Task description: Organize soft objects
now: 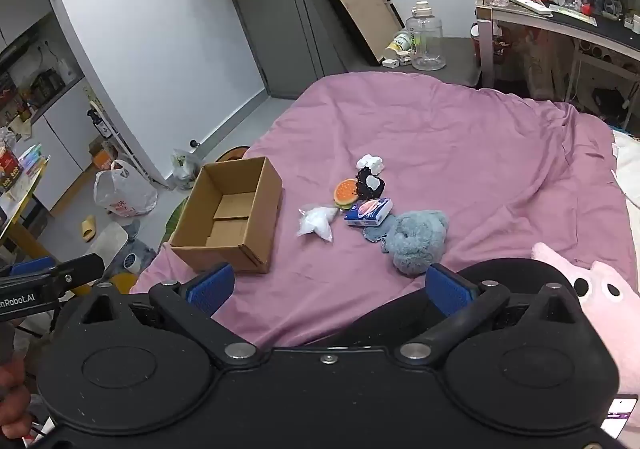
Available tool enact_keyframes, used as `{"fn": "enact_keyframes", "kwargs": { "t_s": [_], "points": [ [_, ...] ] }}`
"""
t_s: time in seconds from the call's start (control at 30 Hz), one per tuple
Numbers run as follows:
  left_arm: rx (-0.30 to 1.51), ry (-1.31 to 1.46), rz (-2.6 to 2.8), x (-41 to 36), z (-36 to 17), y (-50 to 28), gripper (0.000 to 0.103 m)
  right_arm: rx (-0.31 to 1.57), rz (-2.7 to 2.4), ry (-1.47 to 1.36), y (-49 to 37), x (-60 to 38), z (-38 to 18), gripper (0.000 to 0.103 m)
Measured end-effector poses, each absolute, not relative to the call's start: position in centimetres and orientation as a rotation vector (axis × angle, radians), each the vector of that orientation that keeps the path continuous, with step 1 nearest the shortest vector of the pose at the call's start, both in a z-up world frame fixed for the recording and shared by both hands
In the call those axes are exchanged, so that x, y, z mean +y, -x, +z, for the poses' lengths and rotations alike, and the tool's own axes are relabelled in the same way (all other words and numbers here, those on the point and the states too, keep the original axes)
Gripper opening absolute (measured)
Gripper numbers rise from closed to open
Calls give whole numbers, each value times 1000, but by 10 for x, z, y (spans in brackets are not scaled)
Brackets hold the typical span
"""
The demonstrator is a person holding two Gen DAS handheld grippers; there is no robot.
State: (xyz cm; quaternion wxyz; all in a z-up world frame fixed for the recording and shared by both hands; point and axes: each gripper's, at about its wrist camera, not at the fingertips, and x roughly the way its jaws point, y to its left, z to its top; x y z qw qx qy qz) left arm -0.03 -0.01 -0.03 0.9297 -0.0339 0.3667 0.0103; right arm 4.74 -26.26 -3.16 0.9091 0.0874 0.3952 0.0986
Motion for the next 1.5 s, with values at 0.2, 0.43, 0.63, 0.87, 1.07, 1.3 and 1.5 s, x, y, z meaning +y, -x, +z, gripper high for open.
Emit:
{"fn": "enact_keyframes", "kwargs": {
  "t_s": [0.2, 0.43, 0.63, 0.87, 1.07, 1.3, 1.5],
  "points": [
    [739, 50, 12, -3, 4, 14, 103, 793, 229, -197, -36, -267, -28, 103],
    [751, 39, 13, -12, 4, 16, 103, 796, 193, -161, -29, -262, -22, 103],
    [744, 23, 15, -18, 8, 22, 103, 784, 184, -144, -24, -263, -21, 103],
    [746, 14, 8, -19, 15, 22, 103, 775, 191, -127, -19, -261, -16, 103],
    [742, 5, 6, -20, 19, 24, 103, 761, 188, -109, -15, -261, -14, 103],
    [741, 4, 3, -19, 21, 25, 103, 753, 194, -105, -13, -260, -11, 103],
    [742, -14, 3, -22, 24, 26, 103, 750, 190, -97, -13, -260, -10, 103]
  ]
}}
